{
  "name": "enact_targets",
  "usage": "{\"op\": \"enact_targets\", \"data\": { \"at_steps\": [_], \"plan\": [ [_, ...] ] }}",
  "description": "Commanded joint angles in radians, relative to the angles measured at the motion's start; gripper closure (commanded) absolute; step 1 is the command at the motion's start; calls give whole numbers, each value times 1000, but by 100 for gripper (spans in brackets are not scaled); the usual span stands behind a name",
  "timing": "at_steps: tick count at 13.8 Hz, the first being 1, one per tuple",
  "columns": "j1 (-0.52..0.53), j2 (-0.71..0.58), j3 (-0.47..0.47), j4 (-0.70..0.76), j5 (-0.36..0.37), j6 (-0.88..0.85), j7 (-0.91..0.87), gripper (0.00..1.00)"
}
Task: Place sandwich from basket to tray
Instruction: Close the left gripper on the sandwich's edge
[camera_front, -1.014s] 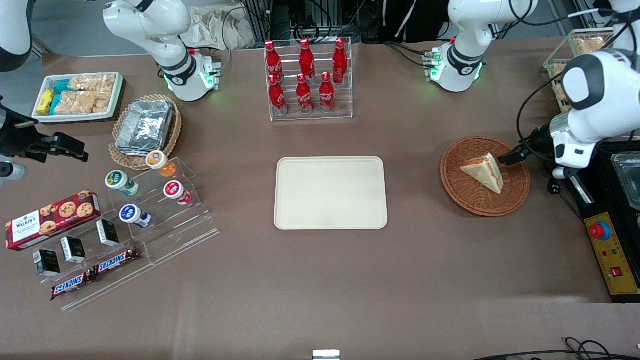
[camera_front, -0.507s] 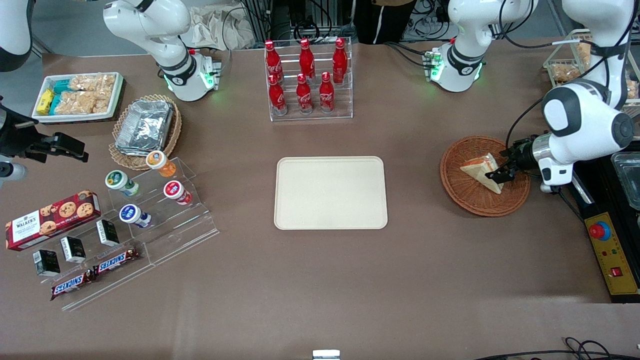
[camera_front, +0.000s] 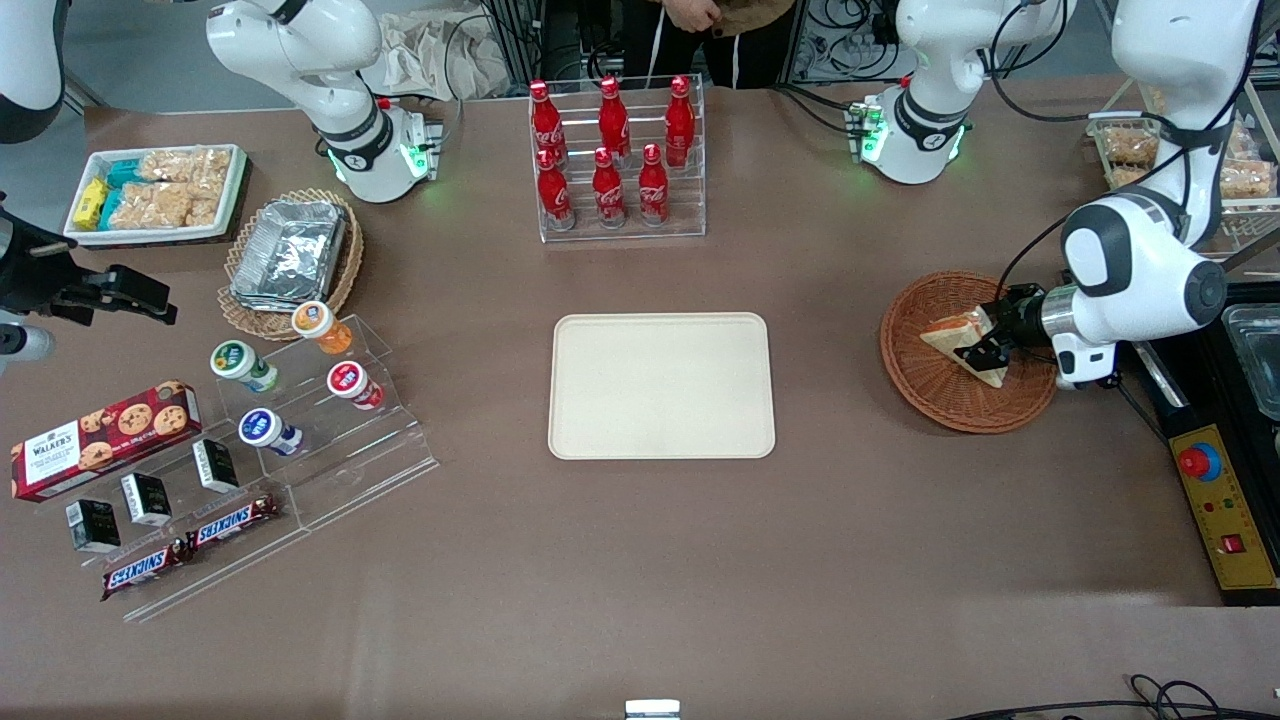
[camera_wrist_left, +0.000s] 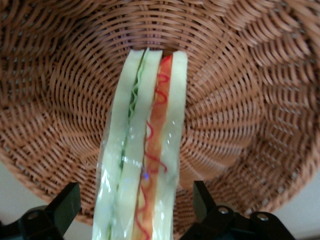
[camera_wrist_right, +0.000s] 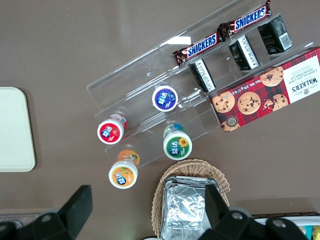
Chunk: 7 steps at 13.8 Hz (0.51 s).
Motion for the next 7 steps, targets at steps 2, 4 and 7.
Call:
{"op": "enact_targets", "data": {
  "at_steps": [2,4,7],
  "plan": [
    [-3,36,-4,-15,-16,61,-13,7],
    [-3,33,-4,-14,-16,57,-24,28],
    [-6,19,-7,-5,-16,42,-58,67]
  ]
}}
